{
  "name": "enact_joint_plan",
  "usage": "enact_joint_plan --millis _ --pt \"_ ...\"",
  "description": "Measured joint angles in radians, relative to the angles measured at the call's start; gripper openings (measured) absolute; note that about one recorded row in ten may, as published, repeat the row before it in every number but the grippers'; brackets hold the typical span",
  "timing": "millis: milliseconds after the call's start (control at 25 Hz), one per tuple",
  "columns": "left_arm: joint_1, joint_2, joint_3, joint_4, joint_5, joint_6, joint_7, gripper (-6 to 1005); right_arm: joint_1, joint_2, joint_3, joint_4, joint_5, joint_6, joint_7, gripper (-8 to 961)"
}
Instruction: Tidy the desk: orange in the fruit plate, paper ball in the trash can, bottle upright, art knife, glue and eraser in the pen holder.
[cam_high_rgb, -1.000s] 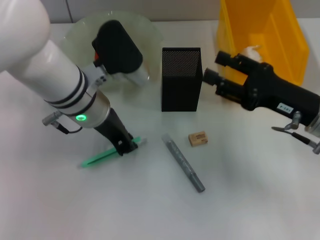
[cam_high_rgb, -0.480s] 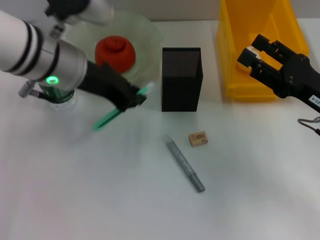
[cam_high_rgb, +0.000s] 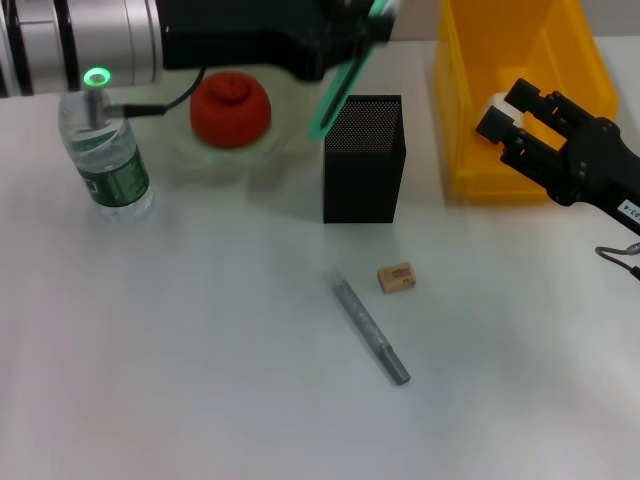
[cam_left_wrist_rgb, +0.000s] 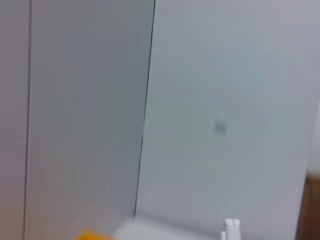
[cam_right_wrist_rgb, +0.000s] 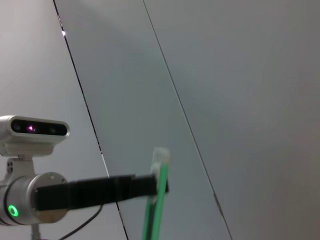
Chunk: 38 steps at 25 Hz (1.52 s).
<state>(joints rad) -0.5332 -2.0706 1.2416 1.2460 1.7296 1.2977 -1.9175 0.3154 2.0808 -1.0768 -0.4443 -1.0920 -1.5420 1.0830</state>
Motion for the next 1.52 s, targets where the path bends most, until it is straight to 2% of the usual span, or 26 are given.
enact_joint_plan --millis 40,80,160,200,240,440,480,640,720,760,800,840,920,1120,1520 --pt "-0.011 -0.002 0.007 -0.113 -0.172 -0.04 0.147 175 0.0 0.0 0.0 0.0 0.0 0.0 0.0 684" --pt "-0.02 -0.004 0.01 -0.158 -0.222 -0.053 0.197 176 0.0 0.0 0.0 0.0 0.0 -0.001 0.0 683" --pt "-0.02 -0.004 0.01 -0.158 -0.222 -0.053 0.197 176 -0.001 0.001 0.0 0.001 0.0 -0.002 0.0 682" --pt "-0.061 -0.006 0.039 -0.299 -0.342 -0.093 0.33 176 -0.003 0.002 -0.001 0.003 0.0 -0.006 0.0 682" --pt "-0.081 -0.006 0.054 -0.358 -0.379 -0.115 0.382 176 -0.003 0.002 -0.001 0.007 0.0 -0.009 0.0 681" --pt "-0.109 -0.008 0.065 -0.447 -0.432 -0.148 0.464 177 0.0 0.002 -0.002 0.027 0.0 -0.018 -0.003 678" --pt "-0.135 -0.009 0.086 -0.564 -0.553 -0.168 0.591 177 0.0 0.002 -0.002 0.029 0.0 -0.018 -0.005 677" --pt "-0.144 -0.01 0.138 -0.667 -0.728 -0.169 0.737 178 0.0 0.002 -0.002 0.031 0.0 -0.018 -0.009 675" --pt "-0.141 -0.009 0.215 -0.723 -0.86 -0.192 0.873 178 0.001 0.002 -0.002 0.032 0.0 -0.018 -0.009 674" --pt "-0.141 -0.009 0.215 -0.723 -0.86 -0.192 0.873 178 0.001 0.002 -0.002 0.032 0.0 -0.018 -0.009 673" --pt "-0.14 -0.009 0.26 -0.748 -0.92 -0.215 0.931 178 0.004 0.002 -0.003 0.032 0.0 -0.018 -0.009 673" --pt "-0.14 -0.009 0.26 -0.748 -0.92 -0.215 0.931 178 0.004 0.002 -0.003 0.032 0.0 -0.018 -0.009 672" --pt "-0.141 -0.009 0.318 -0.771 -0.982 -0.251 0.988 179 0.008 0.002 -0.005 0.032 0.0 -0.018 -0.009 671" --pt "-0.14 -0.009 0.424 -0.78 -1.034 -0.341 1.049 180 0.016 0.004 -0.008 0.032 0.0 -0.018 -0.009 668" --pt "-0.138 -0.009 0.492 -0.781 -1.033 -0.437 1.051 181 0.023 0.004 -0.011 0.032 0.0 -0.018 -0.009 662"
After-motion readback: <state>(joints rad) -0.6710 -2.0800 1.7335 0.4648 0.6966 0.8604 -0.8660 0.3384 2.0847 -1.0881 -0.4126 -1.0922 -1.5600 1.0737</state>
